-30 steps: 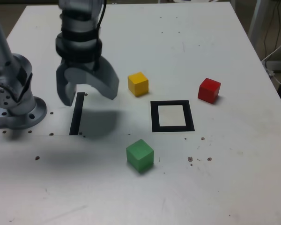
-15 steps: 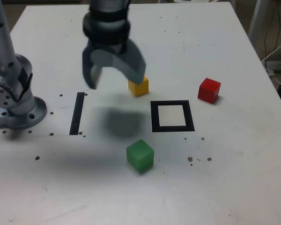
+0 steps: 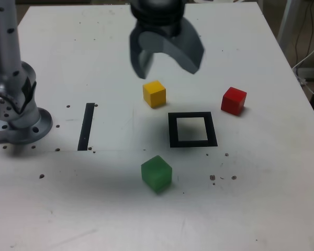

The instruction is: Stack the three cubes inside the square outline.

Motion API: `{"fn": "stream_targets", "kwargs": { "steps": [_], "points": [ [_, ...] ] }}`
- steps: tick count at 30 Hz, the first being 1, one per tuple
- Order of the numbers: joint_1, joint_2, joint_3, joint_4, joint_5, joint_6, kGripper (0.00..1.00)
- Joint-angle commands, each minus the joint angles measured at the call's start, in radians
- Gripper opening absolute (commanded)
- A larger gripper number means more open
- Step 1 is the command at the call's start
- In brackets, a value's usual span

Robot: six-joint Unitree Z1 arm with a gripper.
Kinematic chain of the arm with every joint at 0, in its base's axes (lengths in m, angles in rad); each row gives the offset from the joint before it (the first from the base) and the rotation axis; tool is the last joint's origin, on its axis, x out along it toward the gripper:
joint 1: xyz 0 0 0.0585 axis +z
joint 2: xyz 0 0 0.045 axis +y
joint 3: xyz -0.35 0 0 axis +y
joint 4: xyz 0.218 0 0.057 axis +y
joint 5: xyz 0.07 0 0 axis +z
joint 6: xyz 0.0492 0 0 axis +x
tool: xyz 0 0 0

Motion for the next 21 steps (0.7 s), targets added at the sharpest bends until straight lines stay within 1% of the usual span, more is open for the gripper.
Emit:
{"fn": "stream_targets", "kwargs": {
  "steps": [1, 8, 16, 21],
  "points": [
    [0.006, 0.027, -0.039, 0.004, 0.001, 0.023, 1.00],
    [0.029, 0.109, -0.148, 0.005, 0.000, 0.097, 1.00],
    [0.063, 0.226, -0.261, 0.004, 0.010, 0.188, 1.00],
    [0.092, 0.292, -0.343, 0.003, 0.005, 0.250, 1.00]
  ]
}}
